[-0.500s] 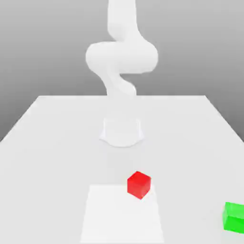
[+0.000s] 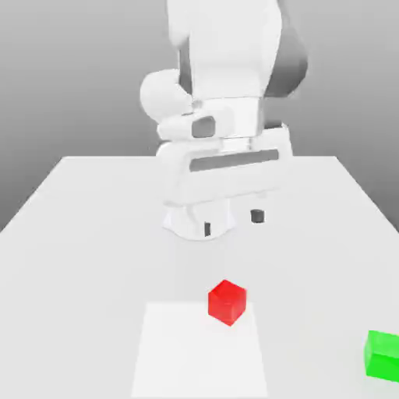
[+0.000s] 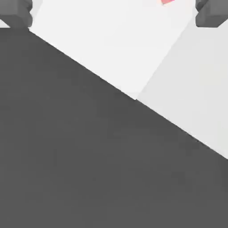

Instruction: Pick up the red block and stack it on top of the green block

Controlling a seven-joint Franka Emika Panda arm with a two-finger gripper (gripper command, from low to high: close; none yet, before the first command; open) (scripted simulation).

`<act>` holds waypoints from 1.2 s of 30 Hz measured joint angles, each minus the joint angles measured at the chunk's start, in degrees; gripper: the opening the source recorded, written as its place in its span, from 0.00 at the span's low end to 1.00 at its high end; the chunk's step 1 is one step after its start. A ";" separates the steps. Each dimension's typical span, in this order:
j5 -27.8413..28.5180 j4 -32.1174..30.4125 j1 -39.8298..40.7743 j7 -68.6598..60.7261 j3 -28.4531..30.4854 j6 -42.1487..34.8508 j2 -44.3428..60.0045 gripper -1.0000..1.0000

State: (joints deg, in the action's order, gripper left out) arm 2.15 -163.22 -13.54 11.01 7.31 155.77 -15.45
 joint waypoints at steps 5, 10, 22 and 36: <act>-3.12 -3.81 -2.26 -9.20 -0.60 12.52 16.25 0.50; -6.95 -2.92 1.03 -12.24 -4.83 19.78 24.84 0.00; -2.05 -4.40 1.61 -8.80 -3.97 10.74 14.38 0.00; 0.76 18.26 -8.42 -8.15 -10.60 -4.86 21.46 0.00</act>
State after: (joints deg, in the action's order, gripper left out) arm 2.91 -144.96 -21.96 2.87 -3.29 150.91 6.01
